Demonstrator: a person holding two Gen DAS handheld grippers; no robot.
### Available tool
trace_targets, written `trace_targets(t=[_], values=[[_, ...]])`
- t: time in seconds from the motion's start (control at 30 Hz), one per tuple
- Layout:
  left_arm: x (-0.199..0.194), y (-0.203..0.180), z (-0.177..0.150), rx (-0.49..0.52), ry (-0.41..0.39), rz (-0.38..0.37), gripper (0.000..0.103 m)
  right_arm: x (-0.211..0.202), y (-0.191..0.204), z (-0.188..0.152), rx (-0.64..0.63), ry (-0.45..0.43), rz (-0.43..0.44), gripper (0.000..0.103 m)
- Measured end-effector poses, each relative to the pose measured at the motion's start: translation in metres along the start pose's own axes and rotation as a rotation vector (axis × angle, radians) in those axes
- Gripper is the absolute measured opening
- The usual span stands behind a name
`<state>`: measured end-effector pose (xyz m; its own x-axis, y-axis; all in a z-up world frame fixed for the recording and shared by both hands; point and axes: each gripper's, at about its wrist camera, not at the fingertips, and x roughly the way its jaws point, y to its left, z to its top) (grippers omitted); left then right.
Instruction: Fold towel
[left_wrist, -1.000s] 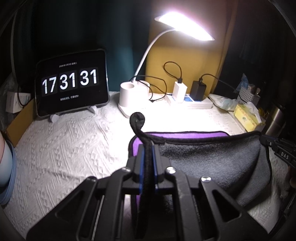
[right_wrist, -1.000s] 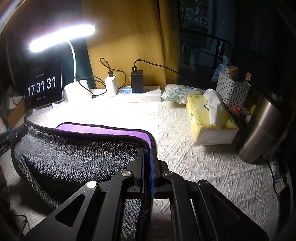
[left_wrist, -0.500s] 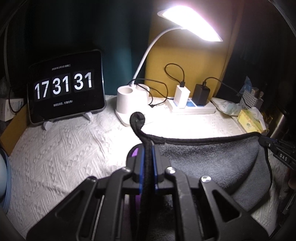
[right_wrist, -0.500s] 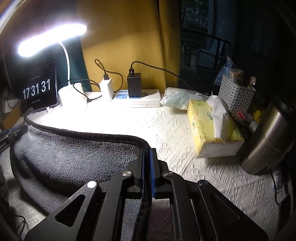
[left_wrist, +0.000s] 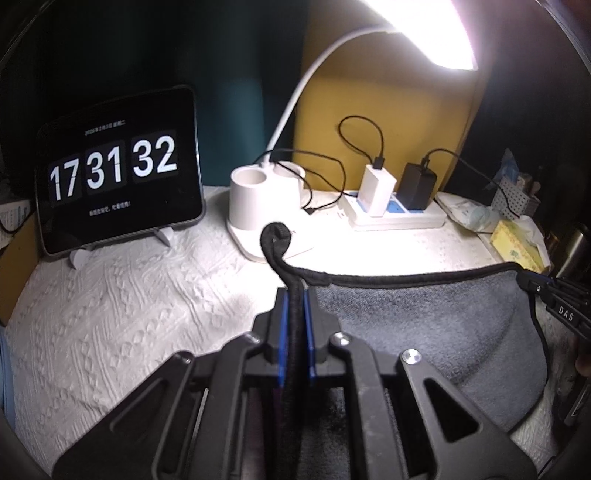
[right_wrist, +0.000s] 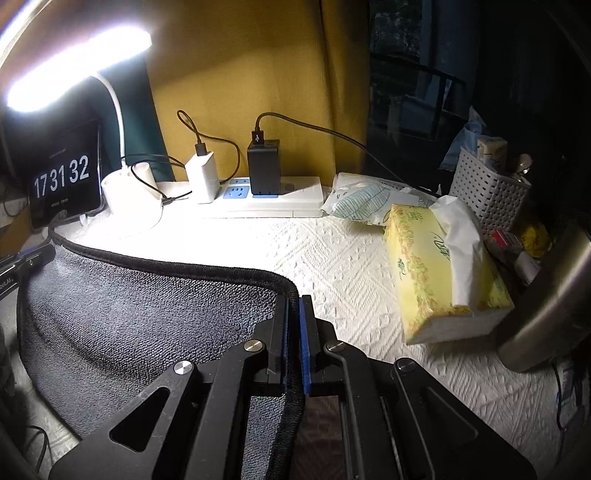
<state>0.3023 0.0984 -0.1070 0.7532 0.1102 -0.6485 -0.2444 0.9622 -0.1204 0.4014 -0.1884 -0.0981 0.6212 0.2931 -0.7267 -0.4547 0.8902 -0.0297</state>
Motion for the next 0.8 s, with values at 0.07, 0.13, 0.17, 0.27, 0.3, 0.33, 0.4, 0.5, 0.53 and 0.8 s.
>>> trace_targets(t=[0.07, 0.13, 0.17, 0.27, 0.3, 0.33, 0.4, 0.5, 0.53, 0.8], values=[[0.007, 0.001, 0.001, 0.000, 0.011, 0.001, 0.008, 0.008, -0.001, 0.001, 0.000, 0.007, 0.002, 0.006], [0.015, 0.002, 0.002, -0.002, 0.026, 0.002, 0.008, 0.014, -0.001, 0.001, 0.001, 0.015, 0.003, 0.006], [0.018, 0.003, 0.002, -0.004, 0.033, 0.002, 0.008, 0.018, -0.001, 0.001, 0.002, 0.020, 0.004, 0.006], [0.030, 0.005, 0.000, -0.012, 0.062, -0.001, 0.008, 0.029, -0.001, 0.000, 0.004, 0.038, 0.007, 0.006], [0.033, 0.006, 0.000, -0.015, 0.070, -0.002, 0.008, 0.033, -0.001, -0.001, 0.005, 0.044, 0.008, 0.006], [0.036, 0.006, 0.000, -0.015, 0.081, -0.003, 0.008, 0.036, -0.002, -0.001, 0.007, 0.049, 0.009, 0.006], [0.042, 0.006, -0.001, -0.014, 0.098, -0.005, 0.008, 0.043, -0.003, -0.003, 0.012, 0.064, 0.010, 0.006], [0.051, 0.007, -0.004, -0.015, 0.124, -0.006, 0.008, 0.052, -0.004, -0.004, 0.014, 0.083, 0.009, 0.006], [0.056, 0.008, -0.005, -0.018, 0.138, -0.007, 0.008, 0.053, -0.004, -0.004, 0.016, 0.088, 0.009, 0.006], [0.073, 0.006, -0.010, -0.012, 0.192, 0.003, 0.009, 0.063, -0.006, -0.003, 0.026, 0.118, 0.023, 0.006]])
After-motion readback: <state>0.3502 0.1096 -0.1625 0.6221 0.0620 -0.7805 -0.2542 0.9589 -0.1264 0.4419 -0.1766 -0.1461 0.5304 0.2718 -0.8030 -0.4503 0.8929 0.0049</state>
